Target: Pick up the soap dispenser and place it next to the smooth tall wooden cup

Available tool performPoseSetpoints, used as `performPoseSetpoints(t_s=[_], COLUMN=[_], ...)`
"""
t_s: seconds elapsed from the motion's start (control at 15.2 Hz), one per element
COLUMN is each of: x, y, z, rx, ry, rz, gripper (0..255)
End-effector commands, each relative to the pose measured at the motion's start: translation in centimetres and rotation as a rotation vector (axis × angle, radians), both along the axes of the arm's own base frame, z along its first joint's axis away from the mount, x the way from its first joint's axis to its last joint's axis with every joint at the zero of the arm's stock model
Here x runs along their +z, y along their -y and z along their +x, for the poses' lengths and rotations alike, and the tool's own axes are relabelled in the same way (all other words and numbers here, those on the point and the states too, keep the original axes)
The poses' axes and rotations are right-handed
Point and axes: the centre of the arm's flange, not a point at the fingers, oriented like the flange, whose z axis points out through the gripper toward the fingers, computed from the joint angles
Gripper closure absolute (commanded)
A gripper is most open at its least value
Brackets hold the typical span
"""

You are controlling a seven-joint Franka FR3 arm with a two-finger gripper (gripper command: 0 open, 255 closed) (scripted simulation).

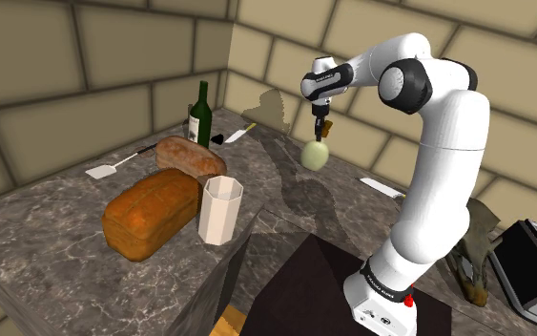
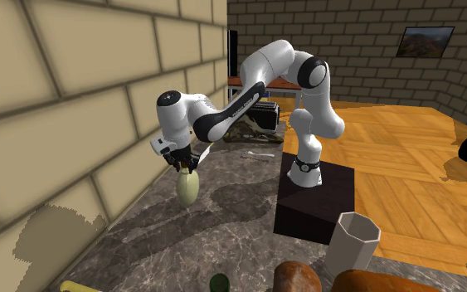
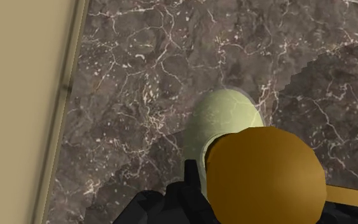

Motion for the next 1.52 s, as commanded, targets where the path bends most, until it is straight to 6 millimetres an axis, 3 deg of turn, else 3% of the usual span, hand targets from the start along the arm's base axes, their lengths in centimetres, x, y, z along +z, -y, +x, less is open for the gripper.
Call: performPoseSetpoints(t_s=[0.0,0.46,1.45], x=[0.0,0.0,7.9], y=[0.0,0.0,0.0], z=[0.0,0.0,0.0], rx=[0.000,0.000,0.000], ry=[0.000,0.000,0.000], rz=[0.000,0.000,0.000], gripper=[255,255,255])
